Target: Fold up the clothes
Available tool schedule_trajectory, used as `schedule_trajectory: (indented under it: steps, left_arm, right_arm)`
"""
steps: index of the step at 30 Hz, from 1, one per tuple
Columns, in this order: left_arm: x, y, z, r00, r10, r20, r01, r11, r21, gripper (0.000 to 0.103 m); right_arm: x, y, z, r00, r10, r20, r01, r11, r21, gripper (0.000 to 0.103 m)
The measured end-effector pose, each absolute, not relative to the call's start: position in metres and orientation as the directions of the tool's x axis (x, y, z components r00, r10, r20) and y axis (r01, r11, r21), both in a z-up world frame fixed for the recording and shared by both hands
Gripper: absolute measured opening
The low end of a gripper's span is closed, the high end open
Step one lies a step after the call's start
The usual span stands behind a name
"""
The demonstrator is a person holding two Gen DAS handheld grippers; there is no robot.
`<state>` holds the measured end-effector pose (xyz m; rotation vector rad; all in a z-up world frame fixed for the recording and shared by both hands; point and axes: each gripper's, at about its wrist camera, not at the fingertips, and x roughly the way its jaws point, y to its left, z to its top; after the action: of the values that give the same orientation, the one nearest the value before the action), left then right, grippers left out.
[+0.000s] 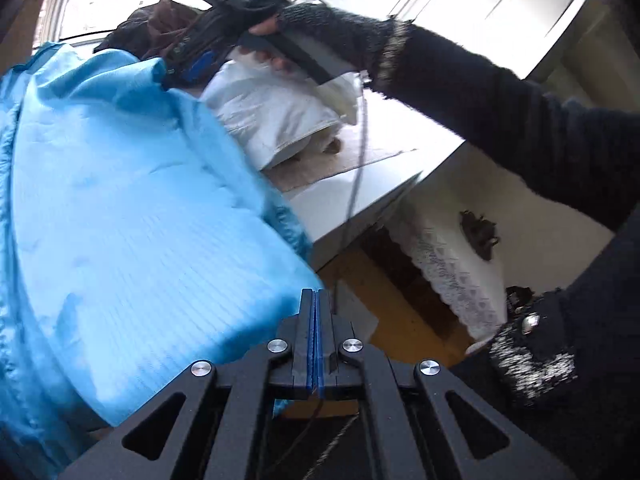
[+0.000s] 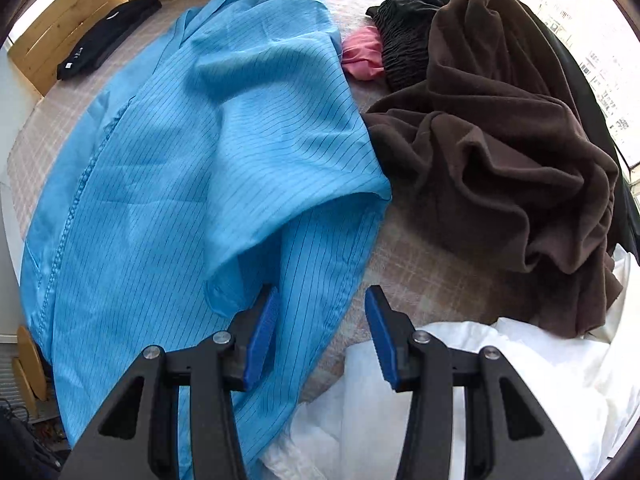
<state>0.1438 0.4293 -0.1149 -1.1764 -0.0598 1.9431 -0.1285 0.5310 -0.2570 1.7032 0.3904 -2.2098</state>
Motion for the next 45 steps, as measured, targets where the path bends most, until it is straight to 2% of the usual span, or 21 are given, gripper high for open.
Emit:
schedule_trajectory:
  steps: [2, 4, 8, 13, 19, 20, 21, 22, 25, 28, 33, 39, 43, 45]
  left_arm:
    - [0.143, 0.449, -0.126, -0.222, 0.600, -0.768, -0.643, -0.683, -0.347, 0.017]
    - [0.138, 0.452, -0.133, -0.208, 0.574, -0.792, -0.627, -0.700, -0.342, 0.017]
    - [0.130, 0.439, -0.116, -0.230, 0.616, -0.753, -0.616, -0.691, -0.378, 0.024]
    - [0.098, 0.407, -0.095, -0.301, 0.574, -0.761, -0.598, -0.736, -0.318, 0.024]
    - [0.048, 0.349, -0.084, -0.404, 0.463, -0.789, -0.507, -0.831, -0.229, 0.025]
    - [0.041, 0.336, -0.085, -0.416, 0.442, -0.795, -0.477, -0.850, -0.222, 0.025]
    - [0.034, 0.324, -0.087, -0.423, 0.425, -0.800, -0.447, -0.866, -0.223, 0.026]
    - [0.029, 0.314, -0.091, -0.424, 0.415, -0.805, -0.421, -0.877, -0.231, 0.026]
    - [0.017, 0.293, -0.107, -0.400, 0.413, -0.818, -0.364, -0.891, -0.272, 0.028]
    - [0.008, 0.293, -0.118, -0.372, 0.431, -0.822, -0.356, -0.884, -0.302, 0.028]
    - [-0.001, 0.309, -0.125, -0.347, 0.487, -0.802, -0.392, -0.852, -0.347, 0.029]
    - [0.010, 0.356, -0.122, -0.265, 0.579, -0.771, -0.483, -0.772, -0.414, 0.029]
    - [0.037, 0.397, -0.120, -0.193, 0.622, -0.758, -0.558, -0.706, -0.437, 0.034]
    - [0.052, 0.415, -0.126, -0.156, 0.620, -0.769, -0.588, -0.684, -0.432, 0.036]
  right_arm:
    - [-0.135, 0.533, -0.259, -0.229, -0.088, -0.969, 0.413, -0.911, -0.016, 0.044]
    - [-0.140, 0.535, -0.260, -0.222, -0.091, -0.971, 0.428, -0.904, -0.013, 0.044]
    - [-0.149, 0.546, -0.247, -0.266, -0.125, -0.956, 0.449, -0.894, -0.008, 0.044]
    - [-0.157, 0.536, -0.251, -0.298, -0.016, -0.955, 0.545, -0.824, -0.156, 0.044]
    - [-0.187, 0.533, -0.265, -0.320, -0.049, -0.946, 0.543, -0.828, -0.141, 0.044]
    - [-0.193, 0.533, -0.270, -0.301, -0.064, -0.951, 0.544, -0.831, -0.116, 0.040]
    - [-0.197, 0.533, -0.273, -0.282, -0.077, -0.956, 0.549, -0.831, -0.095, 0.031]
    - [-0.199, 0.534, -0.275, -0.273, -0.079, -0.959, 0.554, -0.827, -0.090, 0.006]
    - [-0.202, 0.549, -0.256, -0.298, -0.103, -0.949, 0.561, -0.824, -0.087, 0.004]
    - [-0.214, 0.584, -0.240, -0.346, -0.050, -0.937, 0.493, -0.859, -0.136, 0.004]
    - [-0.222, 0.604, -0.246, -0.274, -0.096, -0.957, 0.452, -0.891, -0.040, 0.007]
    - [-0.209, 0.588, -0.242, -0.271, 0.006, -0.963, 0.534, -0.831, -0.155, 0.019]
    - [-0.183, 0.598, -0.215, -0.321, 0.040, -0.946, 0.496, -0.844, -0.204, 0.039]
    - [-0.157, 0.605, -0.200, -0.350, 0.038, -0.936, 0.475, -0.854, -0.212, 0.041]
